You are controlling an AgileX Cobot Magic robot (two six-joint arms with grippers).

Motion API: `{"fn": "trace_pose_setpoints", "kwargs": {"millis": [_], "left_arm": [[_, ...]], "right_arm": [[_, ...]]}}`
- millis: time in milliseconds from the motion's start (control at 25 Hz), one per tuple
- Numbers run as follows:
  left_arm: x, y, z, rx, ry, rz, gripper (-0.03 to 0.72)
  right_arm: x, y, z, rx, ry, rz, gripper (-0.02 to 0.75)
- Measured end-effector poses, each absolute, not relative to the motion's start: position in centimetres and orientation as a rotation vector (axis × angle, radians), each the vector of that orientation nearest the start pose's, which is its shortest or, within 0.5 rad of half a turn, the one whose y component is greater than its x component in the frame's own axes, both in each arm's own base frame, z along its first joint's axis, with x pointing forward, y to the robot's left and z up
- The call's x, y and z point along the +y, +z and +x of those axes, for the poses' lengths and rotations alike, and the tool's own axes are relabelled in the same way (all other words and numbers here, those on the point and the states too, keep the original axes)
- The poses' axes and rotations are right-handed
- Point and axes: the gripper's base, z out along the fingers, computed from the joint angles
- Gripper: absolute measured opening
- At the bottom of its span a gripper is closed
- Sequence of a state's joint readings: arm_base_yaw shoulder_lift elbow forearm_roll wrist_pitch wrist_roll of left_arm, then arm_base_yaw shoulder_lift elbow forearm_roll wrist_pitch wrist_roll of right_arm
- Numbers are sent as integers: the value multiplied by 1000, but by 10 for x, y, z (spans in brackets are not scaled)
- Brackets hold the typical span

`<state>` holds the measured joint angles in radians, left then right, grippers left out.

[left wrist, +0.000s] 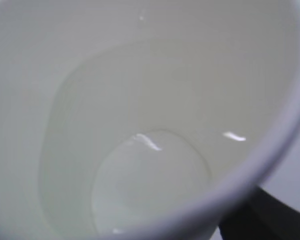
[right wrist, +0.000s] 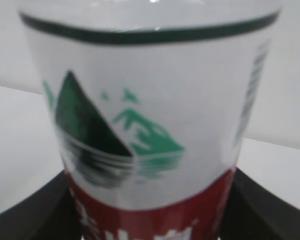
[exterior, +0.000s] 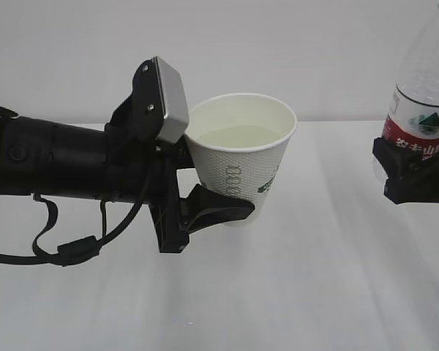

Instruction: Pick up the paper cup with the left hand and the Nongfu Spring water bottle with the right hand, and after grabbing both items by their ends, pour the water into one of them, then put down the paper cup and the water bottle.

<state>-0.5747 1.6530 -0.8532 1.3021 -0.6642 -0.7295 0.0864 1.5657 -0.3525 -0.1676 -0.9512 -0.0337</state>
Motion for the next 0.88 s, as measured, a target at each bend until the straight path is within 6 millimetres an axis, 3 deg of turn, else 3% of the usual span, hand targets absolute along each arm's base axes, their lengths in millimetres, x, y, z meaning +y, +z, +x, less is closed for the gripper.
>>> {"fn": "trace_pose_setpoints", "kwargs": {"millis": [480,880], "left_arm": [[-225,218,247,1520,-701,1364,501],[-225,218,247,1520,-701,1364,501]], "right_arm": [[29,132,269,1779,31,-225,515],[29,110,297,1806,-1,-228,515]]}}
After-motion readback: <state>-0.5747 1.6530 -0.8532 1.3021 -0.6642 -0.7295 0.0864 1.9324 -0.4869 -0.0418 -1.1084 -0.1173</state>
